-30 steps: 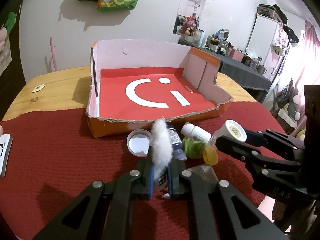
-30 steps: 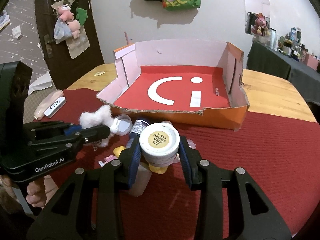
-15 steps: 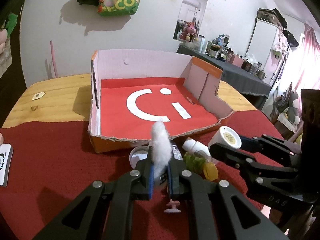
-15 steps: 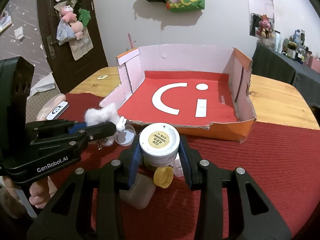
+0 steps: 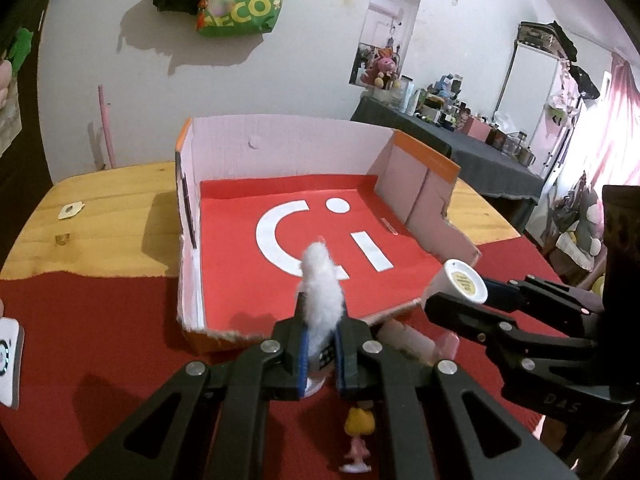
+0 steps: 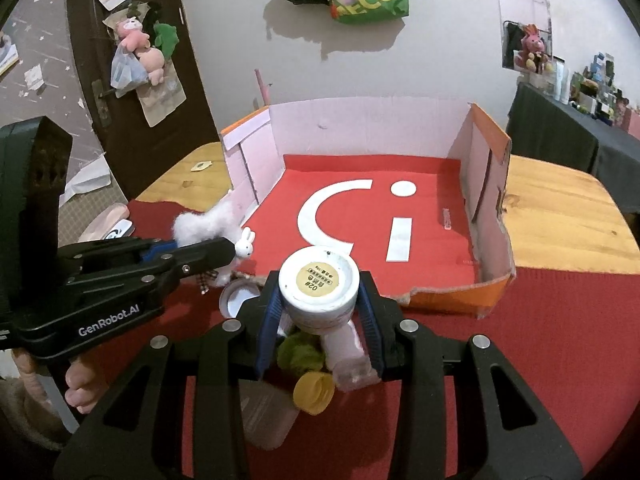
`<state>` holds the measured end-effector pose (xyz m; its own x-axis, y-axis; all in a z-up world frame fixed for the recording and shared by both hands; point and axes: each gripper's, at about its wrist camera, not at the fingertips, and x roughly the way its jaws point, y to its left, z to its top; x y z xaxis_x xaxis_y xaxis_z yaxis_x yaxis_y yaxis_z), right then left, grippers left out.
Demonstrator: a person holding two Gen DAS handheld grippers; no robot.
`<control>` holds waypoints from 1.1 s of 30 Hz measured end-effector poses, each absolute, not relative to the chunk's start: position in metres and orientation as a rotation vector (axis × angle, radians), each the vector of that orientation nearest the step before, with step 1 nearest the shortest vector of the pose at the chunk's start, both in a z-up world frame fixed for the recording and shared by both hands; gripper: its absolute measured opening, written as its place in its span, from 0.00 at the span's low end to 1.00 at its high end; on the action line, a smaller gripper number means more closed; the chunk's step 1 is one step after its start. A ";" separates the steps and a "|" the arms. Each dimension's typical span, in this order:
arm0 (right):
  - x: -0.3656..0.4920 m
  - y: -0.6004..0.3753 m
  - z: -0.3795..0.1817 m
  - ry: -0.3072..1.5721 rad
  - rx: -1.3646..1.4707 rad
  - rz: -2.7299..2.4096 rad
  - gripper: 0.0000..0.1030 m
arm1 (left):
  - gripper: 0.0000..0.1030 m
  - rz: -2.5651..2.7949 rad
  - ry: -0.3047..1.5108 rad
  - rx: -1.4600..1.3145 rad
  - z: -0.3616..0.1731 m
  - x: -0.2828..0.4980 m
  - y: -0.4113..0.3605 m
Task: Organize objects
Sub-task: 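Lift and carry the fluffy star and white jar into the cardboard box with both grippers, then set the white jar on the box floor with the right gripper while the left gripper drops the fluffy star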
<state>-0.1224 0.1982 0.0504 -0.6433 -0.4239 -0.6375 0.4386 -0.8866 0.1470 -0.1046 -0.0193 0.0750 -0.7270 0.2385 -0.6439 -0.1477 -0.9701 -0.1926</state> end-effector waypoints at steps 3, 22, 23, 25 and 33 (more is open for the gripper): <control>-0.133 0.199 0.053 0.019 0.962 -2.481 0.34 | 0.09 2.730 -0.191 -1.047 0.078 -0.113 -0.020; -0.204 0.199 0.046 0.017 1.031 -2.477 0.34 | 0.09 2.710 -0.178 -1.152 0.065 -0.178 -0.026; -0.208 0.198 0.045 0.023 1.035 -2.480 0.34 | 0.09 2.708 -0.177 -1.159 0.063 -0.181 -0.026; -0.217 0.198 0.042 0.035 1.046 -2.486 0.34 | 0.09 2.702 -0.179 -1.175 0.059 -0.187 -0.027; -0.247 0.202 0.029 0.047 1.103 -2.484 0.34 | 0.09 2.678 -0.191 -1.226 0.047 -0.206 -0.031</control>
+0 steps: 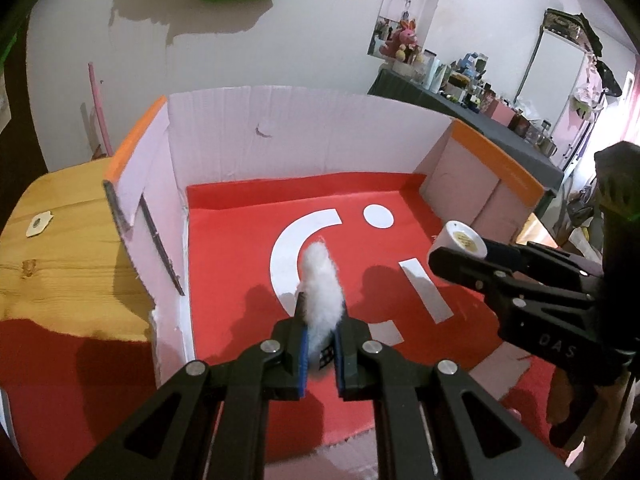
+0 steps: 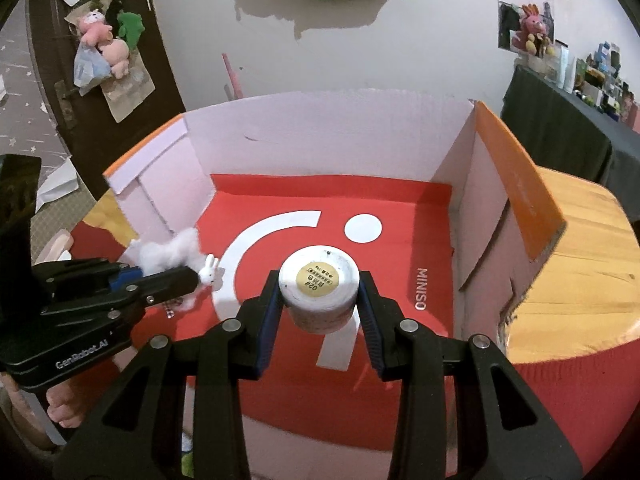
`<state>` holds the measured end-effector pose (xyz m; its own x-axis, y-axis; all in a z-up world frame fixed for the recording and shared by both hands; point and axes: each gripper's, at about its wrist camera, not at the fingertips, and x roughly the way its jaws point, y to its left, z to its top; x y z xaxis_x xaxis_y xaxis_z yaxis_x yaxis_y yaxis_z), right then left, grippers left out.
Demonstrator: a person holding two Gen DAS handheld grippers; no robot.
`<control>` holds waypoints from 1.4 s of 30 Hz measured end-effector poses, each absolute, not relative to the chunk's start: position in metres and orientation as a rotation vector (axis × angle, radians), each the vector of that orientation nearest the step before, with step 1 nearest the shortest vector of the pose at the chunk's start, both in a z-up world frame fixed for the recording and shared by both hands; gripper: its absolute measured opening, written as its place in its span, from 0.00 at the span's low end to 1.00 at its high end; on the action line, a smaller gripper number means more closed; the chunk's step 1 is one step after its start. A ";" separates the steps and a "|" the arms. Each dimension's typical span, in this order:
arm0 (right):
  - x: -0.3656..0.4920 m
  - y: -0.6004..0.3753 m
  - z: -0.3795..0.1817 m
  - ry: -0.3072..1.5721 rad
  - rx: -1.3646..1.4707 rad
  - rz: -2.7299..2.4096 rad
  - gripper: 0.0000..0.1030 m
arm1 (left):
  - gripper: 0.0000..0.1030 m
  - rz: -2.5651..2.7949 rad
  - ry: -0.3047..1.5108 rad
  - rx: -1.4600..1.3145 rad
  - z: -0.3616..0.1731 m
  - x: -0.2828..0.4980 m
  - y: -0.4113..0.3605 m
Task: Organize objects
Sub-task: 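Set the white jar on the box floor with the right gripper while the left gripper drops the fluffy star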
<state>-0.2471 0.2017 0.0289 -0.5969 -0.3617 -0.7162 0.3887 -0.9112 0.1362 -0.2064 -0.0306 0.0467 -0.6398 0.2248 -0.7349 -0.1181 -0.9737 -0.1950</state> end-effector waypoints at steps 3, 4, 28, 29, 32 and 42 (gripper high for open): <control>-0.254 0.200 0.023 0.046 1.130 -2.469 0.34 | 0.09 2.667 -0.190 -1.244 0.044 -0.213 -0.030; -0.256 0.200 0.020 0.043 1.138 -2.465 0.34 | 0.09 2.663 -0.192 -1.252 0.043 -0.215 -0.030; -0.272 0.194 0.007 0.075 1.289 -2.422 0.34 | 0.09 2.650 -0.198 -1.280 0.035 -0.228 -0.033; -0.272 0.194 0.006 0.082 1.293 -2.422 0.34 | 0.09 2.650 -0.200 -1.280 0.034 -0.228 -0.033; -0.272 0.194 0.006 0.072 1.307 -2.413 0.34 | 0.09 2.648 -0.213 -1.282 0.034 -0.229 -0.034; -0.269 0.196 0.007 0.081 1.314 -2.417 0.35 | 0.10 2.652 -0.223 -1.285 0.033 -0.228 -0.035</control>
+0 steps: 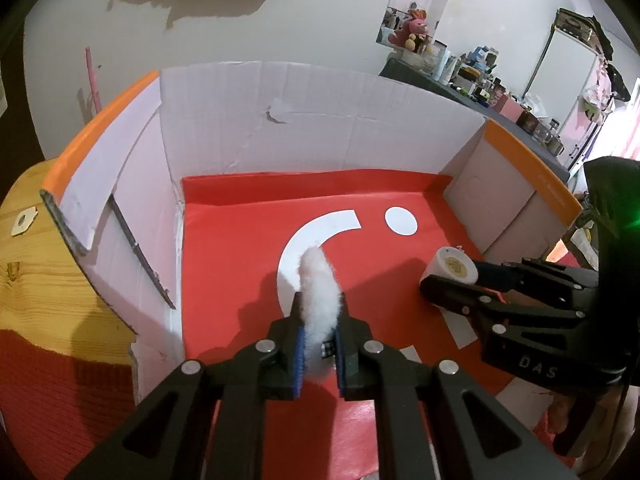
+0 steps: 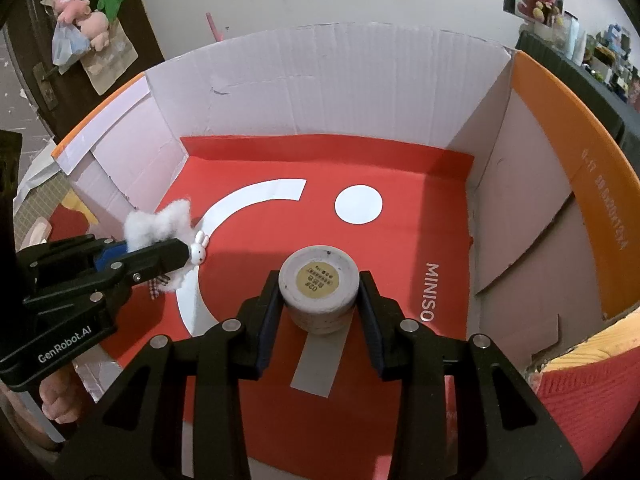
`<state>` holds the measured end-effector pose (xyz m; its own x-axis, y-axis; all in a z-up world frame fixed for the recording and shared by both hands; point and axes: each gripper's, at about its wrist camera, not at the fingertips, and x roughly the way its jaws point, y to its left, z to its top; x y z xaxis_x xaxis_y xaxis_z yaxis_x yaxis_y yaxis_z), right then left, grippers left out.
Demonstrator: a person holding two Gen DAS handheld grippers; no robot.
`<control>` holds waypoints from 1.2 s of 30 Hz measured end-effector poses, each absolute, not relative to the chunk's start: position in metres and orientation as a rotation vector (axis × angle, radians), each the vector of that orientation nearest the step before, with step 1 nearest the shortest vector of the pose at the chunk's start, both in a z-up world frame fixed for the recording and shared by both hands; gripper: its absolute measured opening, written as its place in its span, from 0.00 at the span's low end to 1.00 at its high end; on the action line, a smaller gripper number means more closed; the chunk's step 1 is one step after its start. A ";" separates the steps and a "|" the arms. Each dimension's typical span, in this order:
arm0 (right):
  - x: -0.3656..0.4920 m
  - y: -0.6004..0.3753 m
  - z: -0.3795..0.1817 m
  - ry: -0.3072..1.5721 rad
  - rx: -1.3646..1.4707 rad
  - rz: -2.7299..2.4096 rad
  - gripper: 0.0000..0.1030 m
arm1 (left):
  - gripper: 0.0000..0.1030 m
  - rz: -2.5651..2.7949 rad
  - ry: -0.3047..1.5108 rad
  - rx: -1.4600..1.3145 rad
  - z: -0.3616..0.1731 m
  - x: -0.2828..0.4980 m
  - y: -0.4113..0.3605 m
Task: Organize objects
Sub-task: 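Set the white jar on the box floor with the right gripper while the left gripper drops the fluffy star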
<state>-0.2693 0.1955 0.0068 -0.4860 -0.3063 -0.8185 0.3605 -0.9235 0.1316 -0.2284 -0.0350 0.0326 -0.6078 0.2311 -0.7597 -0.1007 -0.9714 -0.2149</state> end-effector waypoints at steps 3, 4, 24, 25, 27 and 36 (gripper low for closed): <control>-0.269 0.196 0.007 0.075 1.316 -2.414 0.37 | 0.12 2.656 -0.222 -1.285 0.033 -0.228 -0.035; -0.268 0.197 0.007 0.077 1.314 -2.417 0.39 | 0.14 2.657 -0.220 -1.285 0.033 -0.228 -0.035; -0.256 0.195 0.022 0.056 1.257 -2.435 0.54 | 0.30 2.691 -0.206 -1.256 0.043 -0.215 -0.034; -0.255 0.195 0.023 0.055 1.253 -2.436 0.54 | 0.30 2.690 -0.209 -1.255 0.044 -0.214 -0.034; -0.252 0.196 0.026 0.050 1.244 -2.438 0.58 | 0.30 2.689 -0.213 -1.251 0.045 -0.211 -0.034; -0.237 0.193 0.036 0.047 1.203 -2.448 0.62 | 0.40 2.693 -0.214 -1.202 0.059 -0.192 -0.031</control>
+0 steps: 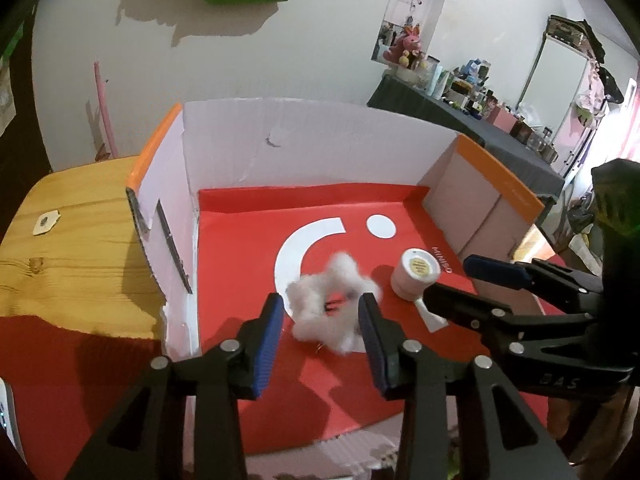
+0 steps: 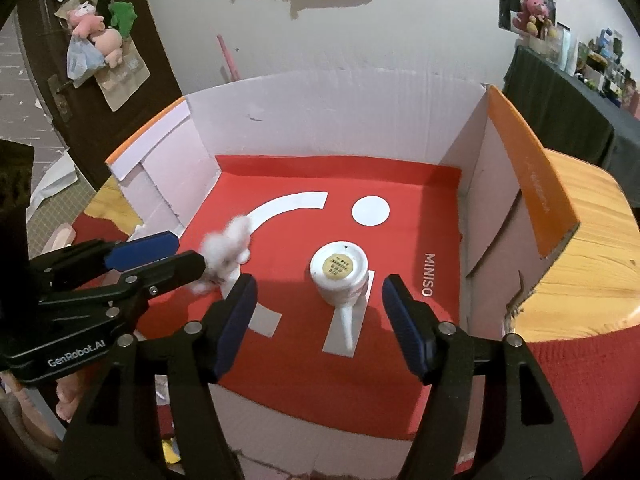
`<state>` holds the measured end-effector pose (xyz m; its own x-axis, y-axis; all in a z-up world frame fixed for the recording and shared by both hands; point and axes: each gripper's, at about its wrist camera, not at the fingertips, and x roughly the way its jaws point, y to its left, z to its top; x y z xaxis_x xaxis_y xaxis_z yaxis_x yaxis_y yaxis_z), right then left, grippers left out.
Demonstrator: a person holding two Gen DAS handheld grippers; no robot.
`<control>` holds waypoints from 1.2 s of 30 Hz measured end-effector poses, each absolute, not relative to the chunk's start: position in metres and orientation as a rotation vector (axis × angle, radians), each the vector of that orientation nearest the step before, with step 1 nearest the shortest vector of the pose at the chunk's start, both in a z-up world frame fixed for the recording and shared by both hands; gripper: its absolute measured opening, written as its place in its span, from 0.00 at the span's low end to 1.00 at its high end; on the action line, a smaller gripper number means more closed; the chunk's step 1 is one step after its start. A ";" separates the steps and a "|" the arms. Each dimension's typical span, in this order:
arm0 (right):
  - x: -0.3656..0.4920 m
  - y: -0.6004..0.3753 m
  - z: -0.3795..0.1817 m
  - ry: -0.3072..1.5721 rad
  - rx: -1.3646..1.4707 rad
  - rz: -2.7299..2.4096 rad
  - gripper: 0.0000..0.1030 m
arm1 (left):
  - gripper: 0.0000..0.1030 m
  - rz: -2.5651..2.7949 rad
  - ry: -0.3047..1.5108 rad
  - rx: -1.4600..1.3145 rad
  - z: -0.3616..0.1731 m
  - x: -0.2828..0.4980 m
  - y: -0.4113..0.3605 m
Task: Organize objects
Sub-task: 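Withdraw both grippers from the box back toward the remaining items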
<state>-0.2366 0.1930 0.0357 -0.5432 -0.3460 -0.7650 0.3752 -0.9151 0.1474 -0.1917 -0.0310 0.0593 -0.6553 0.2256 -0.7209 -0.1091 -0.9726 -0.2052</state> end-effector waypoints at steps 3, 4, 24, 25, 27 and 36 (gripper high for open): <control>-0.231 0.194 0.038 0.047 1.193 -2.458 0.62 | 0.40 2.697 -0.205 -1.196 0.062 -0.187 -0.030; -0.230 0.194 0.039 0.045 1.189 -2.461 0.62 | 0.40 2.698 -0.203 -1.195 0.063 -0.185 -0.029; -0.185 0.196 0.062 0.071 1.072 -2.525 0.82 | 0.64 2.749 -0.165 -1.130 0.077 -0.142 -0.031; -0.183 0.196 0.062 0.072 1.068 -2.528 0.82 | 0.66 2.748 -0.165 -1.129 0.078 -0.140 -0.031; -0.177 0.198 0.063 0.068 1.059 -2.533 0.82 | 0.71 2.747 -0.164 -1.126 0.078 -0.137 -0.031; -0.155 0.207 0.065 0.039 1.023 -2.559 0.92 | 0.85 2.784 -0.137 -1.093 0.080 -0.117 -0.029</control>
<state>-0.1550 0.2074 0.0649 -0.6612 -0.3385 -0.6695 0.3587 -0.9264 0.1141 -0.1171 -0.0287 0.0805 -0.7240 0.1697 -0.6686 -0.1035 -0.9850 -0.1380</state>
